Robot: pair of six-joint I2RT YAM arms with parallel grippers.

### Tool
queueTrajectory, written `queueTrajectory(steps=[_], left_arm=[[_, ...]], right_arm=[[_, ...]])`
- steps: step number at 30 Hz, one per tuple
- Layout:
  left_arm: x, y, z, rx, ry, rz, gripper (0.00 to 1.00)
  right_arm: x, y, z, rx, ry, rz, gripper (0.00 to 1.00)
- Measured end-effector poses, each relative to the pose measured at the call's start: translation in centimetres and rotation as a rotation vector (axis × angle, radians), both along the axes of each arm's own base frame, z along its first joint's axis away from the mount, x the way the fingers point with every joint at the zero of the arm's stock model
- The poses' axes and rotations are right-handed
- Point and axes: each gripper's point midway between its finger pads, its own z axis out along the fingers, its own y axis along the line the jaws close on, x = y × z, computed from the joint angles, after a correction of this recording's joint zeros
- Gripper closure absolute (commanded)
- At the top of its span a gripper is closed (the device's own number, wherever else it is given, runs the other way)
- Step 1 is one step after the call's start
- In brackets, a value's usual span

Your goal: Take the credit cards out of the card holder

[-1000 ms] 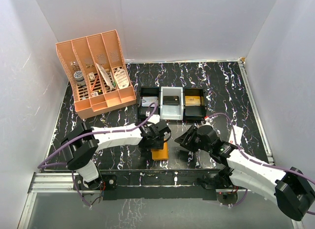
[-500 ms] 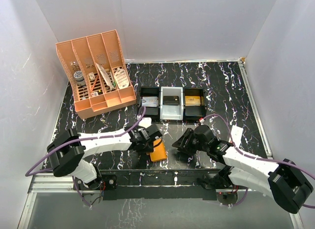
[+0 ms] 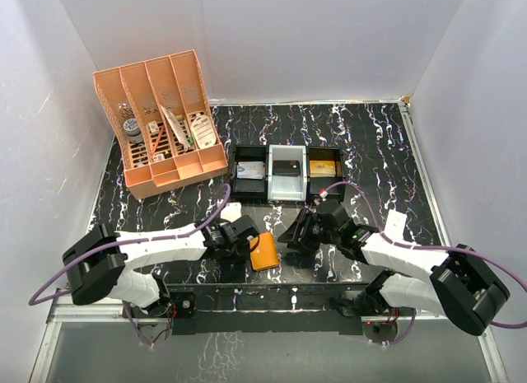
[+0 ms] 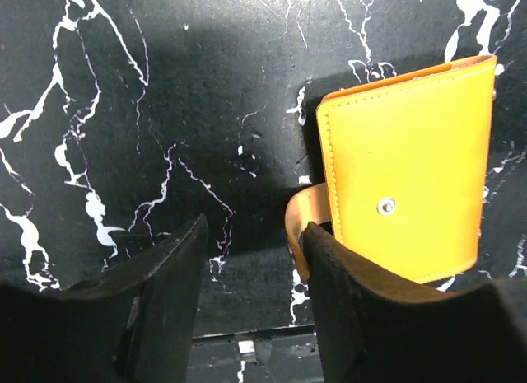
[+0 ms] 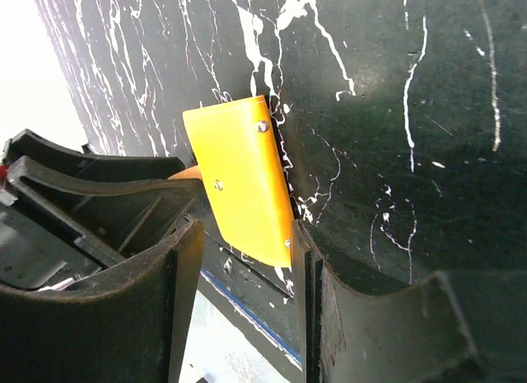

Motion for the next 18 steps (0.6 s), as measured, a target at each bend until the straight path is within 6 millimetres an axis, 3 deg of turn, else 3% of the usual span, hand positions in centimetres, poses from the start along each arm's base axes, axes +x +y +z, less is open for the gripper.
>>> queueTrajectory(steps=[7,12,18], left_arm=[[-0.1,-0.9,0.7,-0.129,-0.029,0.023,0.52],[0.0,-1.5,0.0,-0.144,-0.014,0.037,0.74],[0.1,-1.7,-0.5,-0.142,-0.008,0.07,0.82]], right_arm=[[-0.8,1.5,-0.4,0.004,0.031,0.083,0.55],[-0.9,3.4,0.5,-0.002,0.015,0.15,0.57],[-0.9,3.9,0.6,-0.029,0.001,0.173,0.56]])
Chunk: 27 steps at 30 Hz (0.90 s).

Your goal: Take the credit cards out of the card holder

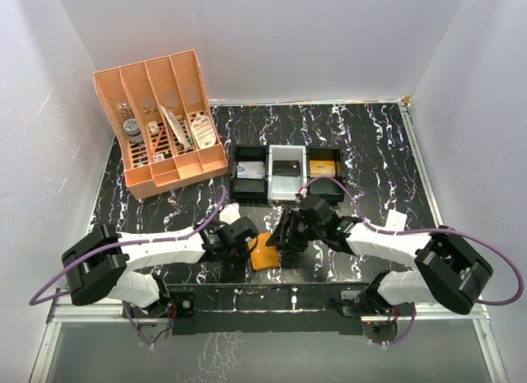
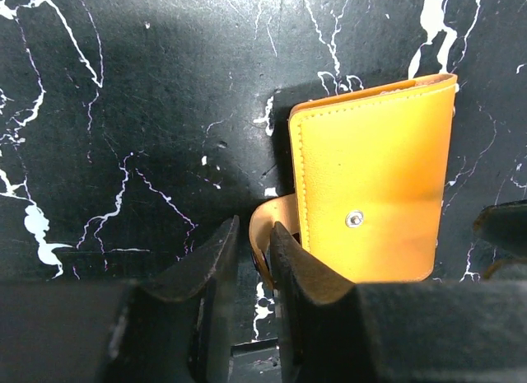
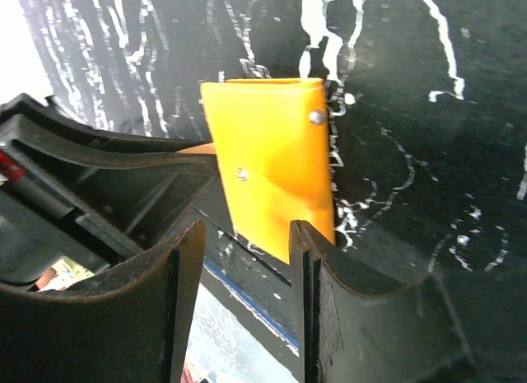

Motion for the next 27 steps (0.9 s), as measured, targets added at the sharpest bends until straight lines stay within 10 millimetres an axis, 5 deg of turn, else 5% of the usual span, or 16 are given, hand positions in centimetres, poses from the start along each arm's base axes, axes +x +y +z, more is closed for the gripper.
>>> queueTrajectory(steps=[5,12,27], left_arm=[[0.1,0.0,0.1,-0.005,-0.005,0.008,1.0],[0.5,-0.5,1.7,-0.097,-0.06,0.01,1.0],[1.7,-2.8,6.3,-0.197,-0.181,-0.116,1.0]], right_arm=[[-0.4,-1.0,-1.7,-0.074,0.03,-0.003,0.54],[-0.8,-1.6,-3.0,-0.135,0.054,0.02,0.48],[-0.7,0.3,-1.0,-0.063,0.035,0.103,0.2]])
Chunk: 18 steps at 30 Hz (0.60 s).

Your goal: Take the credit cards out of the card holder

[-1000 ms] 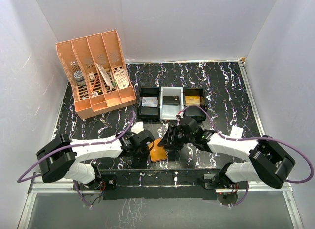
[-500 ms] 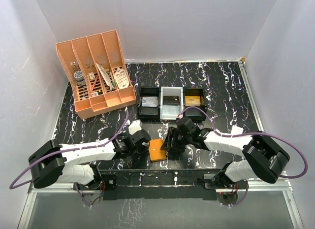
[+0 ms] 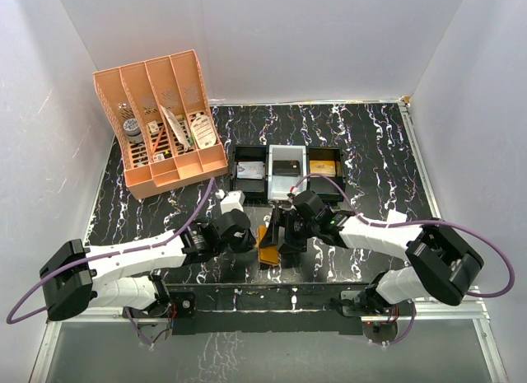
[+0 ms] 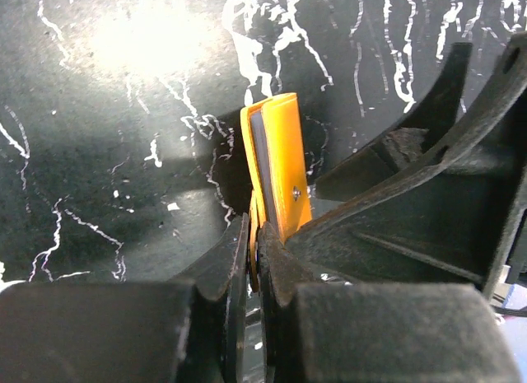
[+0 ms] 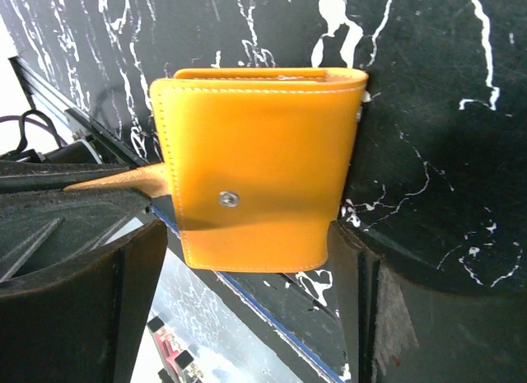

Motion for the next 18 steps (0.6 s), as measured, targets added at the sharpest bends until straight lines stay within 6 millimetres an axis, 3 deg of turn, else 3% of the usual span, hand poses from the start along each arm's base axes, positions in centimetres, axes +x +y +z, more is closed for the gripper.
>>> queueTrajectory(steps=[4,11,18], left_arm=[[0.2,-0.7,0.7,-0.023,-0.018,-0.026,1.0],[0.2,-0.9,0.9,-0.014,-0.026,-0.049,1.0],[0.2,-0.8,1.0,-0.011,-0.028,-0.053,1.0]], right_arm=[[0.3,0.3,0.8,0.017,-0.026,0.014,0.21],[0.5,-0.2,0.7,-0.014,-0.03,-0.017,0.38],[1.5,-1.4,3.3,-0.003,-0.122,-0.102,0.52]])
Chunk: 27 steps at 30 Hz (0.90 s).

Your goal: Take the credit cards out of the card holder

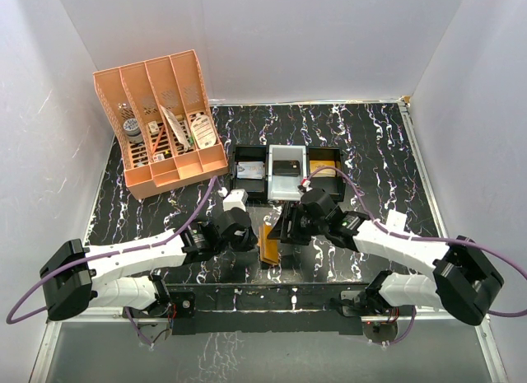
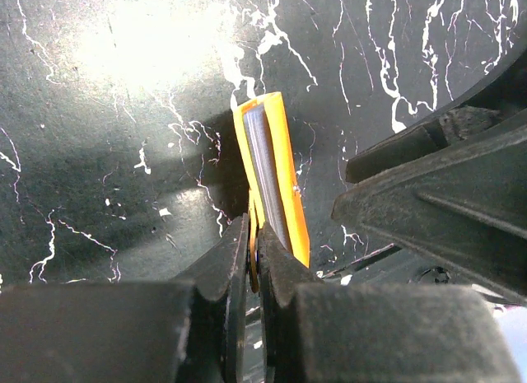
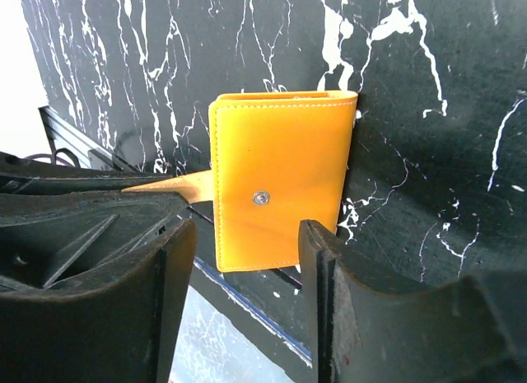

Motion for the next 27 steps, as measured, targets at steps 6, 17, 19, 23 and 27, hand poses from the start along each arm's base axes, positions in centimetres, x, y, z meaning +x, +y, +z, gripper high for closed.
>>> queueTrajectory(steps=[6,17,19,23,27], left_arm=[[0.0,0.0,0.0,-0.001,0.001,-0.002,1.0],[0.0,-0.2,0.3,-0.006,-0.003,-0.011,1.0],[0.0,-0.3,0.4,-0.007,-0.004,-0.012,1.0],[0.0,-0.2,0.4,-0.002,-0.003,-0.015,1.0],[0.0,-0.2,0.7,-0.01,-0.008,-0.015,1.0]], right_arm=[[0.1,-0.5,-0.7,-0.032,0.012,-0.018,0.4],[-0.4,1.0,-1.0,-0.017,0.055,0.075,0.32],[0.0,1.4,-1.4,-0.033,0.058,0.086,0.36],[-0.1,0.9,-2.3,-0.082,0.067,0.084,0.44],[0.0,0.6,-2.5,-0.099,0.056,0.08,0.49]])
